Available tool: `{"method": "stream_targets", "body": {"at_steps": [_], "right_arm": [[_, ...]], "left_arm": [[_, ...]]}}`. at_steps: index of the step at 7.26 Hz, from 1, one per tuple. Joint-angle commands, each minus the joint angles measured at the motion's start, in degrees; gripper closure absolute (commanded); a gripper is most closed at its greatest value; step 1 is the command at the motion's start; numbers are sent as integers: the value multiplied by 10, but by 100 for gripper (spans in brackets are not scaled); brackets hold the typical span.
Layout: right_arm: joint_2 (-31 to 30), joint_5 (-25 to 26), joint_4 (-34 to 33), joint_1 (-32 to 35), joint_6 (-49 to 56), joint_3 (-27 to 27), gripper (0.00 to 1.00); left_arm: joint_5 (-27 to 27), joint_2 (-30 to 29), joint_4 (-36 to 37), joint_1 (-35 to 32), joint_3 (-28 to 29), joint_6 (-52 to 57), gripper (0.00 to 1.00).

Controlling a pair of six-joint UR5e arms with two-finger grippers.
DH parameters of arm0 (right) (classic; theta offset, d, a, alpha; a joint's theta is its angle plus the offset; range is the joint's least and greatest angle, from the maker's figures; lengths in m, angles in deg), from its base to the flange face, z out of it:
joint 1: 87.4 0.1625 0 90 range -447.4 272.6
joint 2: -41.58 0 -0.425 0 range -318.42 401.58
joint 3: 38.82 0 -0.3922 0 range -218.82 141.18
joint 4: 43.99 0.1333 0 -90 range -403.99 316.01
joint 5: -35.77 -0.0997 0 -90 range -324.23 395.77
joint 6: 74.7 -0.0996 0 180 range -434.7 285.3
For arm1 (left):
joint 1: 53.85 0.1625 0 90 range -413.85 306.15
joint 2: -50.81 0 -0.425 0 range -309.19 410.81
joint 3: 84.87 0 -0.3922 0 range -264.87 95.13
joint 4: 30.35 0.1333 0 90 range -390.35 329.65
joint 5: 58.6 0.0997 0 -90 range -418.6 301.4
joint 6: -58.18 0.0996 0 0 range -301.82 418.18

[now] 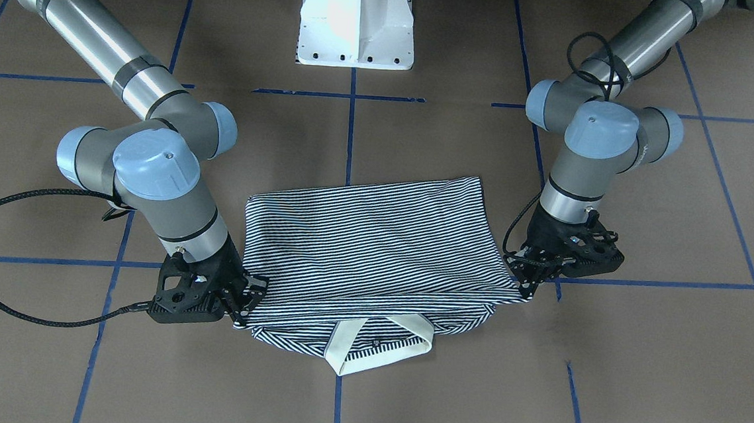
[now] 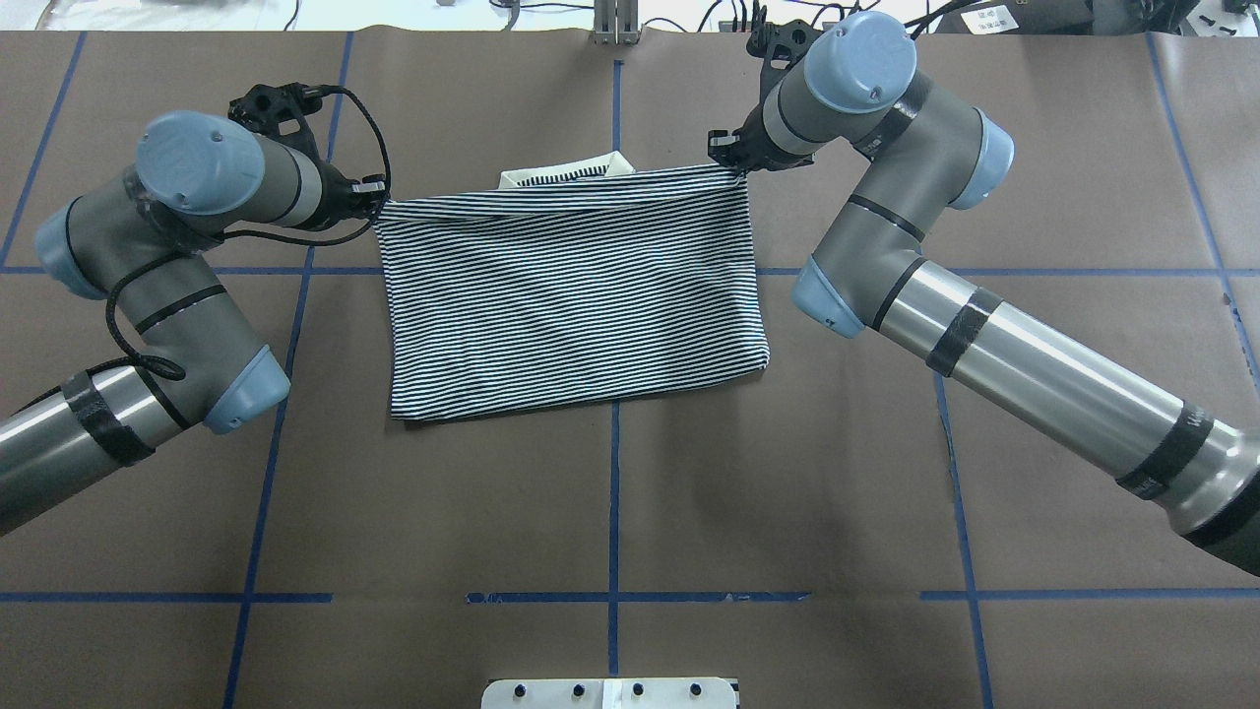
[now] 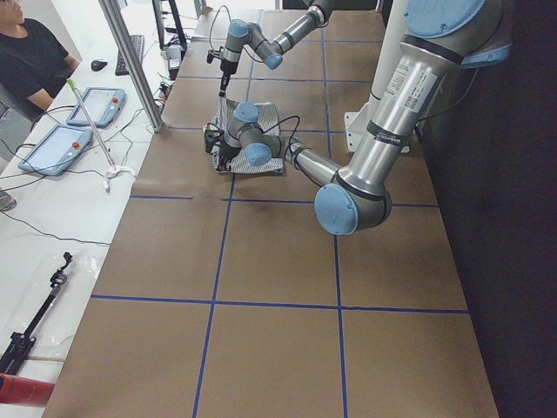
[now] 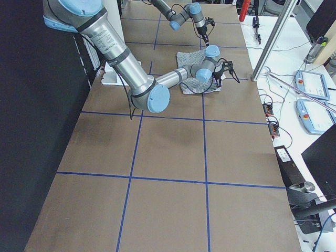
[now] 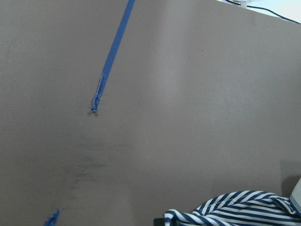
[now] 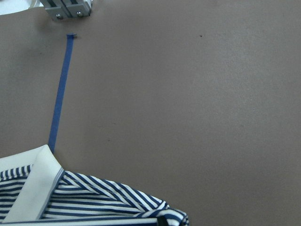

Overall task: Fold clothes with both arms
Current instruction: 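Release the hem near the collar and raise both grippers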

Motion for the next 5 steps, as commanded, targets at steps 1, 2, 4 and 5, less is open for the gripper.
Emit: {"method": "stream_targets", "body": {"at_steps": [1, 2, 4, 5], "right_arm": [[-2, 1, 23, -3, 0, 1, 100], [-4, 1, 38, -5, 0, 1, 100], [-6, 2, 39, -6, 1, 1, 60], [-9, 3, 39, -7, 3, 1, 1]], "left_arm": [[-3, -8, 0, 2, -4, -3, 100], [-4, -12, 0, 2, -5, -3, 100], [-4, -14, 0, 3, -5, -3, 30], [-4, -16, 2, 2, -4, -3, 0]]}}
